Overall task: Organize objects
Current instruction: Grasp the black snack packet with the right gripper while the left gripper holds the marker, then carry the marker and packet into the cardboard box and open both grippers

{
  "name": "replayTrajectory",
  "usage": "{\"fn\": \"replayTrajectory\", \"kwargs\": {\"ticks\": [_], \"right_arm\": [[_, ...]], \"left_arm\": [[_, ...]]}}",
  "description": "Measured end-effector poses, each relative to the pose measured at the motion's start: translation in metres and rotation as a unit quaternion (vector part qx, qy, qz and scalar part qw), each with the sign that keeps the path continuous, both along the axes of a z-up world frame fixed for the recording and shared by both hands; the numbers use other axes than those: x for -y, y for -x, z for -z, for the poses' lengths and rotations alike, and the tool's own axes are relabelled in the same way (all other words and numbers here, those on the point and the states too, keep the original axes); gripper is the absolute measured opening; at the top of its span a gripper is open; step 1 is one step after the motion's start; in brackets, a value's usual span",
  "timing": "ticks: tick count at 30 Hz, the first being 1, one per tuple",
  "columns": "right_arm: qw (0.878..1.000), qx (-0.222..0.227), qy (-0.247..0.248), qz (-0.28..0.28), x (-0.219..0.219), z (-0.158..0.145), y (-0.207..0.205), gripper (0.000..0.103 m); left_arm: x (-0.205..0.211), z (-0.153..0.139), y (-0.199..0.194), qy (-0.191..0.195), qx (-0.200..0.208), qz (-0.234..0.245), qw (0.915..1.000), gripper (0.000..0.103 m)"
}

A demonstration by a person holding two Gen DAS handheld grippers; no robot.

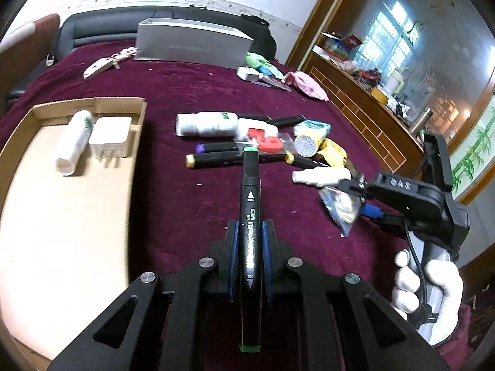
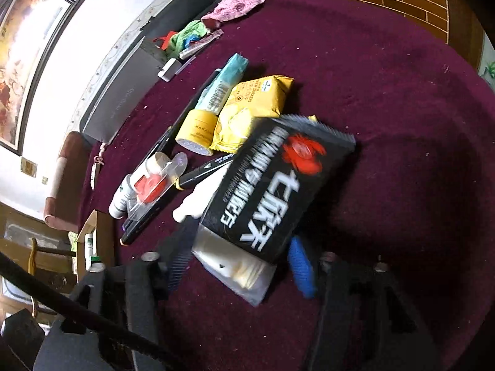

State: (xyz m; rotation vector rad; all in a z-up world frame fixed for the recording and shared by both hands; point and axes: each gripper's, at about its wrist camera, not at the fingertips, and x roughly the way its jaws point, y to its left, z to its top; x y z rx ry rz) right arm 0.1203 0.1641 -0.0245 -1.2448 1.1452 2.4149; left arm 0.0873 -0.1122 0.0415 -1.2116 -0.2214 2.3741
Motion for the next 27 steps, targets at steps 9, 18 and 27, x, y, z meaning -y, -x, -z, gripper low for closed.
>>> {"fn": "replayTrajectory", "kwargs": {"ticks": [9,18,27], "right_arm": [[0.997,-0.041,-0.049,-0.052,0.025,-0.041,-0.021,0.041],[0.981,-0.077,-0.059,-0.169,0.101,-0.085,0.004,0.042],[0.947,-0.061,-0.029,-0.313,0.223,-0.079,0.062,0.042]], "left_arm": [[0.044,-0.005,-0.006,-0.033,-0.005,-0.034,0.9989,0.011],[0.131,-0.033,0.003,-0.004,-0.033,-0.109,0.9935,0.011],[0.183,-0.017,0.061,0.030,0.002,-0.150,0.9883,0.011]]}}
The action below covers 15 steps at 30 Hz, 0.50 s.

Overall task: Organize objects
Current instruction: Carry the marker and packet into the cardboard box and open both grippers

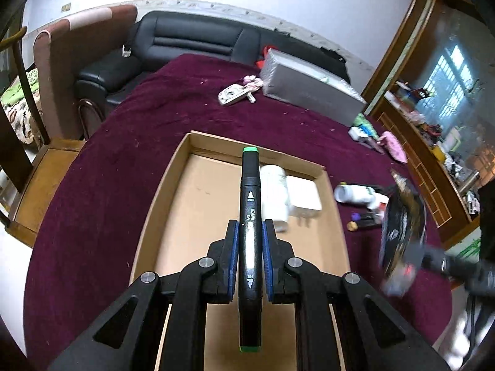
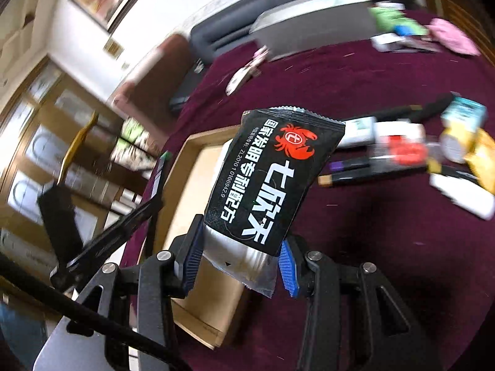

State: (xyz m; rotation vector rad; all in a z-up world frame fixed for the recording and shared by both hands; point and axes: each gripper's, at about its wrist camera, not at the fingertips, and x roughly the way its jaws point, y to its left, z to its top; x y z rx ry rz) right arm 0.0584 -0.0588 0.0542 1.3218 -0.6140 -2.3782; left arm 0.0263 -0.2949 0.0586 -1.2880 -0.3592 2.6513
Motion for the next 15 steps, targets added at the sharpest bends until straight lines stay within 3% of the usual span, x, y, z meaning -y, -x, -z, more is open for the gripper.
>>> {"fn": "replayTrajectory", "kwargs": {"ticks": [7,15], "right_arm": [[0.997,0.040,-0.024,-0.060,0.066,0.031,0.025,0.042],[0.993,0.072,-0.074,-0.057,0.081,0.058,0.042,0.042]], "left_arm": [[0.003,0.031,0.047,0.018,0.046,0.002,0.9988,0.011],[-0.001,0.055,0.069,0.023,0.071,0.007,0.9972,0.011]]}}
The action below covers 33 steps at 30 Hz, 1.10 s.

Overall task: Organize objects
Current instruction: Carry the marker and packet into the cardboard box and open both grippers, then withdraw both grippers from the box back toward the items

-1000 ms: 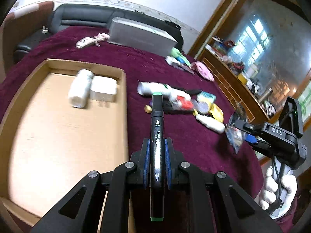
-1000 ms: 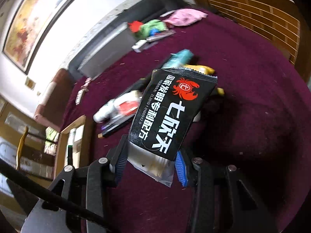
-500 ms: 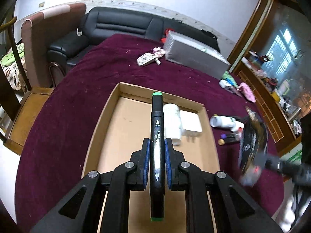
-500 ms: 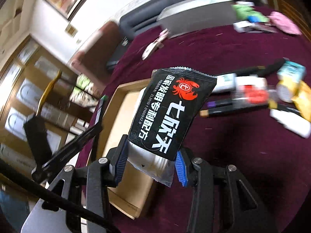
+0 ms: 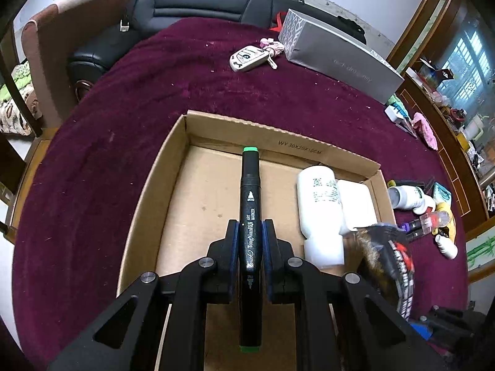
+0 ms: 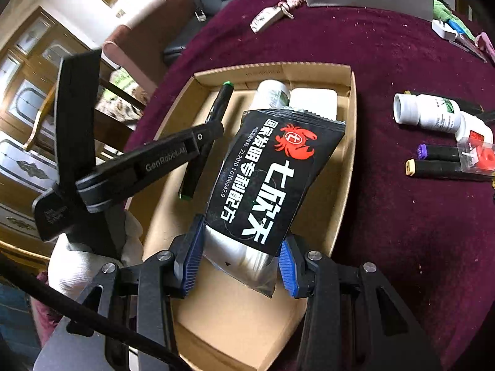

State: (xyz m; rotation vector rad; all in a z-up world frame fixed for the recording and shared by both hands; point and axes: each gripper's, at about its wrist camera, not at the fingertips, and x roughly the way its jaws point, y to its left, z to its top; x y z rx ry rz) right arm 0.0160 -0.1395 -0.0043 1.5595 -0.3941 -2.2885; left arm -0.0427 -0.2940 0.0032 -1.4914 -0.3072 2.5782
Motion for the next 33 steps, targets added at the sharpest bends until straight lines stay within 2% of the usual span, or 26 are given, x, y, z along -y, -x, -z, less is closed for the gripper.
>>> {"fn": "replayTrajectory", "kwargs": {"ticks": [6,11,19,22,24,33], "right_arm": [[1.000,0.016,-0.016,0.002,0.004,0.009,0.008,0.042],[0.999,0.005,-0.035,0.005,0.008,0.009,0.008,0.043],[0.999,-0.006,-0.046,0.027,0.001,0.002,0.007,0.047],[0.998,-0.016,-0.042,0.033,-0.005,-0.003,0.003,0.052],[0.999,-0.023,-0.036,0.031,-0.007,-0.008,0.002,0.052],[0.996,-0.081,-0.003,0.027,-0.018,-0.038,-0.015,0.053]], "left_arm": [[0.004,0.002,0.000,-0.016,-0.003,-0.008,0.9998,0.011],[0.007,0.002,0.003,-0.027,-0.003,-0.011,0.9996,0.012],[0.017,0.000,0.002,-0.071,0.008,-0.025,0.9971,0.013],[0.021,-0.006,-0.003,-0.090,0.000,-0.035,0.9953,0.019],[0.024,-0.010,-0.006,-0.098,-0.006,-0.040,0.9943,0.028],[0.028,-0.036,-0.034,-0.108,-0.026,-0.061,0.9920,0.030]]}}
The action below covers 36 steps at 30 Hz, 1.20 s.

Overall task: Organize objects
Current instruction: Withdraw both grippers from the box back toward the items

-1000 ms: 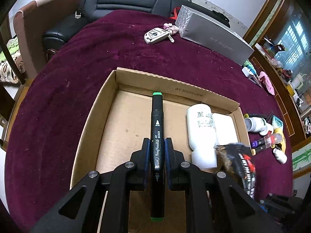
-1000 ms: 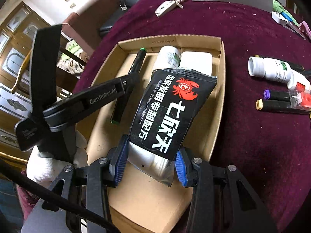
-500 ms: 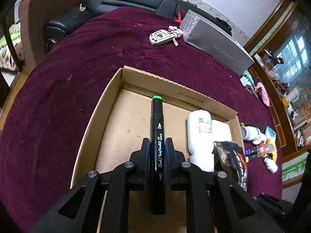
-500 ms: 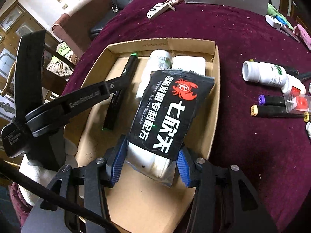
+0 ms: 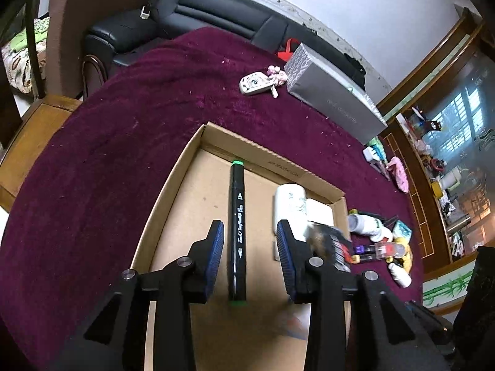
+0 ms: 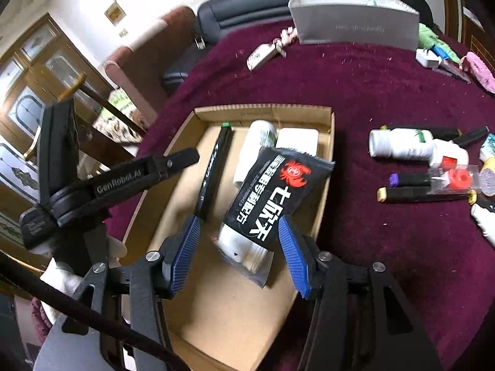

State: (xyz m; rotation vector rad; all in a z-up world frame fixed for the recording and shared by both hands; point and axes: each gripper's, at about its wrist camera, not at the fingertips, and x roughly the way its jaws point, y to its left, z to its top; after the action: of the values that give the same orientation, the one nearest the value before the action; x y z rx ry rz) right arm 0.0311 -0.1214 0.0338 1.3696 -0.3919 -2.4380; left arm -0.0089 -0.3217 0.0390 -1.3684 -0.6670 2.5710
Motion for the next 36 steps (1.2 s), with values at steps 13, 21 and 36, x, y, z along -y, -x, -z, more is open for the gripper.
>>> {"fn": "replayTrajectory", "kwargs": {"ticks": [13,21,36], "right_arm": [[0.973,-0.182,-0.067,0.124,-0.117,-0.078,-0.084,0.055],[0.962,-0.184,-0.023,0.201,-0.204,-0.073,-0.099,0.095],[0.948,-0.128,0.046,0.287,-0.305,0.020,-0.081,0.095]], "left_arm": [[-0.103,-0.051,-0.039,0.000,-0.063,0.103,0.9926,0.045],[-0.201,-0.023,-0.030,0.052,-0.030,0.179,0.9820,0.045],[-0.281,0.036,0.018,0.239,-0.018,0.217,0.9463,0.050]]}}
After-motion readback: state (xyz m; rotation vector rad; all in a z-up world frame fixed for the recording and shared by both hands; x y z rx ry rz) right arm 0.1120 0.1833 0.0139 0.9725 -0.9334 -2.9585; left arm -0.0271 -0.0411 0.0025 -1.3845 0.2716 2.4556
